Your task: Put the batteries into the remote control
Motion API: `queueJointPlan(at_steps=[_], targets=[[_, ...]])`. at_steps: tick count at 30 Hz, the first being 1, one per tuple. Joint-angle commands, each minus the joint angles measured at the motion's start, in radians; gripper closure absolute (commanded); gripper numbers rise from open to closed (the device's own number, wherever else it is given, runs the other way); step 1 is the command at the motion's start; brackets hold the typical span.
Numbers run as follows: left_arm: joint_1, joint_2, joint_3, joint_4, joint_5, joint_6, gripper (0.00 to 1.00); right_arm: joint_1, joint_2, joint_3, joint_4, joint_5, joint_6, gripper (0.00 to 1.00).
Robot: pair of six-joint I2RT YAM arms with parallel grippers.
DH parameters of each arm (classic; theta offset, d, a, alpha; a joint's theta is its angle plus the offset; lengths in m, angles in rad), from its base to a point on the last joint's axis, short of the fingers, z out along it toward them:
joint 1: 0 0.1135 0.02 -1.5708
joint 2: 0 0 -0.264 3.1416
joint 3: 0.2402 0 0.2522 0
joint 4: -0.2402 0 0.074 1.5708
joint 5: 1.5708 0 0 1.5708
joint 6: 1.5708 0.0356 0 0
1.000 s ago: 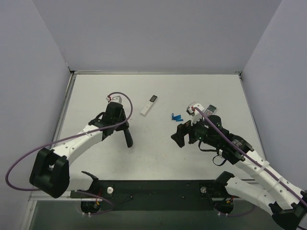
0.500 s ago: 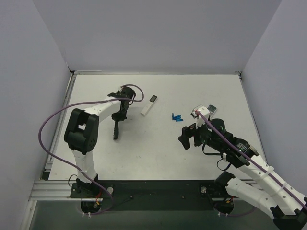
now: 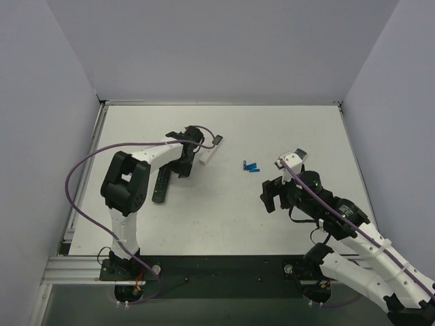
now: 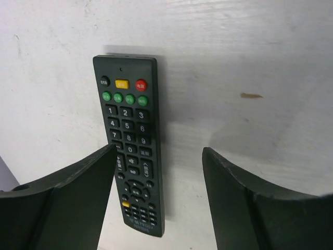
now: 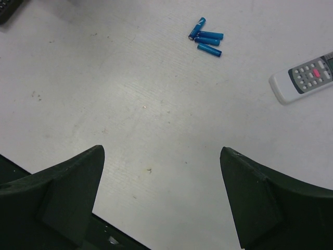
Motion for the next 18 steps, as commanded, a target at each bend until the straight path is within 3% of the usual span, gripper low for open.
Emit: queueJointPlan(at_steps=[1, 7, 12, 18], targets=[[-0.018, -0.156, 0.000, 0.001, 0.078, -0.017, 0.23, -0.007, -0.043, 0.035, -0.054, 0.133, -0.015, 0.12], [0.007, -0.492, -0.095, 0.081, 0.210, -0.055, 0.22, -0.010, -0.138, 0.038, -0.080, 0.399, 0.010, 0.09], [0.109, -0.797, -0.239, 0.213, 0.288, -0.103, 0.20, -0.013, -0.260, 0.029, -0.080, 0.704, 0.027, 0.01], [0.194, -1.190, -0.474, 0.351, 0.240, -0.130, 0.16, -0.015, -0.392, -0.011, -0.071, 0.920, 0.028, 0.00]])
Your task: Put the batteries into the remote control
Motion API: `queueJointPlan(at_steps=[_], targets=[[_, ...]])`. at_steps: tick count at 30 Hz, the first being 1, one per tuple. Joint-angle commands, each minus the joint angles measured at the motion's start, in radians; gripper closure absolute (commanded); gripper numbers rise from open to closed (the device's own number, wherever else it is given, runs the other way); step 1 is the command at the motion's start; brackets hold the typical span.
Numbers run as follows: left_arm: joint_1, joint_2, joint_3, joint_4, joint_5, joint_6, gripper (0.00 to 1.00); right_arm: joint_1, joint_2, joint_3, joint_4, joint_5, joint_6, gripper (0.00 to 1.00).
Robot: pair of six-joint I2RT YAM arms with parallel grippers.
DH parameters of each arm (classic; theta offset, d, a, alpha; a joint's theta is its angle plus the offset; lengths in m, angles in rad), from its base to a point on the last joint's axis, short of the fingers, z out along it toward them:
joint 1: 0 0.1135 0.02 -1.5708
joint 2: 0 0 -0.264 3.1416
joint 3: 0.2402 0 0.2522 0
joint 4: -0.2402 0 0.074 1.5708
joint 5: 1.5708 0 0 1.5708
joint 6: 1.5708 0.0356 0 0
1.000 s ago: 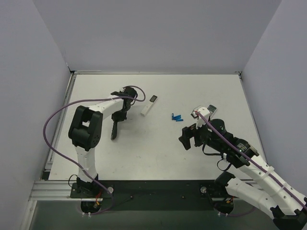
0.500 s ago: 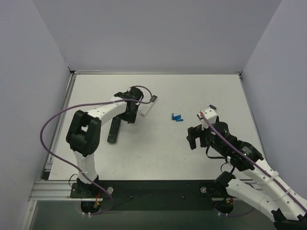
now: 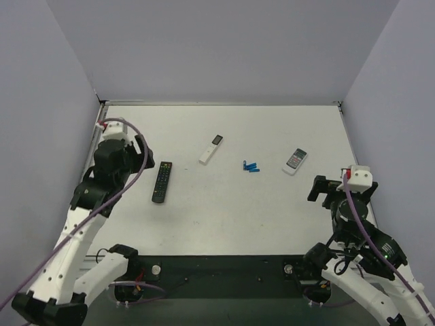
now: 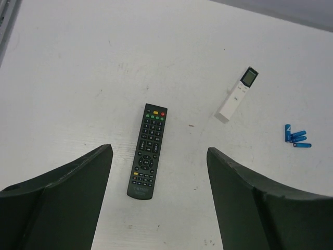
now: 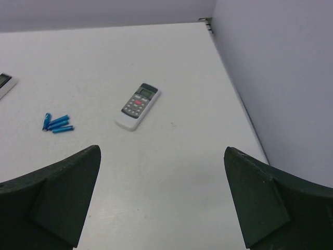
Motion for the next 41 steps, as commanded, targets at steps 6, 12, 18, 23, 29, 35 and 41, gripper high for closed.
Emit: queueJointPlan(at_steps=[6, 12, 18, 23, 29, 35, 41], targets=[[0.025, -0.477, -0.345, 0.190, -0.142, -0.018, 0.16, -0.008, -0.171, -0.106, 0.100, 0.328, -0.026, 0.00], [0.025, -0.684, -0.462, 0.191, -0.182, -0.027, 0.15, -0.008, -0.203, -0.173, 0.203, 0.271, -0.068, 0.00], [0.025, -0.799, -0.491, 0.191, -0.210, -0.011, 0.15, -0.008, -0.185, -0.204, 0.225, 0.091, -0.137, 0.00], [0.033, -0.834, -0.505, 0.207, -0.254, -0.003, 0.15, -0.009, -0.234, -0.245, 0.252, 0.035, -0.169, 0.00], [0.100, -0.836, -0.519, 0.228, -0.230, -0.009, 0.15, -0.008, -0.285, -0.236, 0.242, 0.019, -0.167, 0.00], [0.146, -0.822, -0.522, 0.234, -0.190, -0.029, 0.15, -0.009, -0.272, -0.218, 0.216, -0.003, -0.161, 0.00], [0.151, -0.792, -0.525, 0.242, -0.156, -0.017, 0.15, -0.011, -0.260, -0.207, 0.206, -0.023, -0.149, 0.00]])
